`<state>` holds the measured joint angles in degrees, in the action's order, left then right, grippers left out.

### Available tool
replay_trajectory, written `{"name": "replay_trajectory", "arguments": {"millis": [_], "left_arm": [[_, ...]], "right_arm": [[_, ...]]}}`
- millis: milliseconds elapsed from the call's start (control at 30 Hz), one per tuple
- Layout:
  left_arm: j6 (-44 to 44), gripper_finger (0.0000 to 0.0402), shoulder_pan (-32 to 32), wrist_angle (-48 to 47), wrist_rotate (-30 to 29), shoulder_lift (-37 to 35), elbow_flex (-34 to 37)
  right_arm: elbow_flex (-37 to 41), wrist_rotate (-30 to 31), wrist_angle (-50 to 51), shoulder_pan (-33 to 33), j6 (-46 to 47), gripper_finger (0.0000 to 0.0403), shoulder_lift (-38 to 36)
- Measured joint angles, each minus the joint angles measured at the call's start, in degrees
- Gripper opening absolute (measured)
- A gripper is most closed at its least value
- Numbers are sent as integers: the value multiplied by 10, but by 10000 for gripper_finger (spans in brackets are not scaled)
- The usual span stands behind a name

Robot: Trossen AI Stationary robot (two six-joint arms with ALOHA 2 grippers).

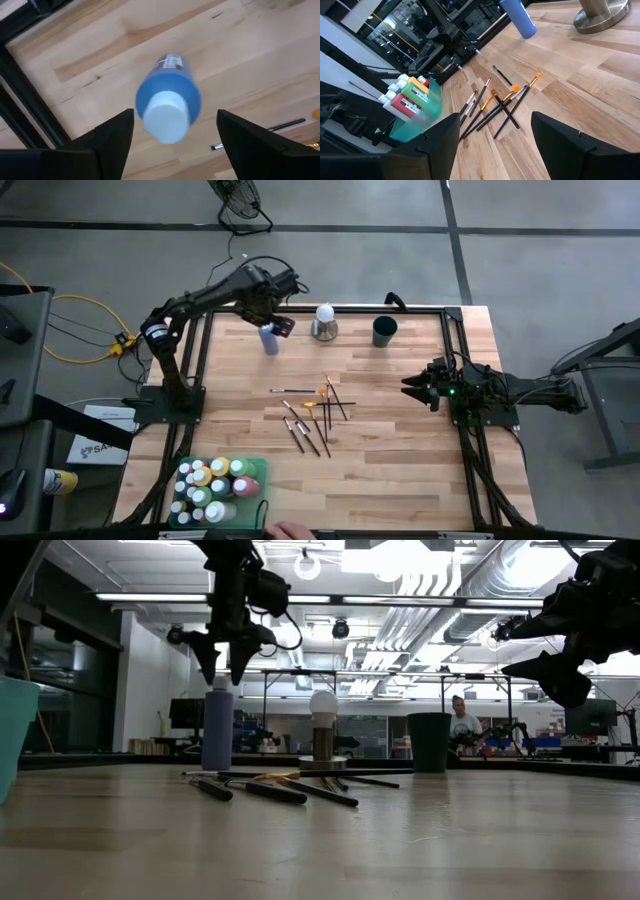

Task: Pick & Place Paint Supplies
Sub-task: Put the purple paint bottle into the green bin

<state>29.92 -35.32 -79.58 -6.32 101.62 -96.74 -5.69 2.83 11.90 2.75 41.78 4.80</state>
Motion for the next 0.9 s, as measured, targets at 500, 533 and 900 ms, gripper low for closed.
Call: {"name": "replay_trajectory", "arguments": {"millis": [500, 533, 900], "left_arm": [[-1, 162, -15, 8, 6, -1, 18], [-1, 157, -15, 8, 6, -1, 18], [-32, 116, -14, 11, 7, -1, 18]], "right_arm": [[0, 0, 0, 0, 0, 239, 0], [0, 0, 0, 0, 0, 239, 0], [0, 0, 0, 0, 0, 239, 0]]}}
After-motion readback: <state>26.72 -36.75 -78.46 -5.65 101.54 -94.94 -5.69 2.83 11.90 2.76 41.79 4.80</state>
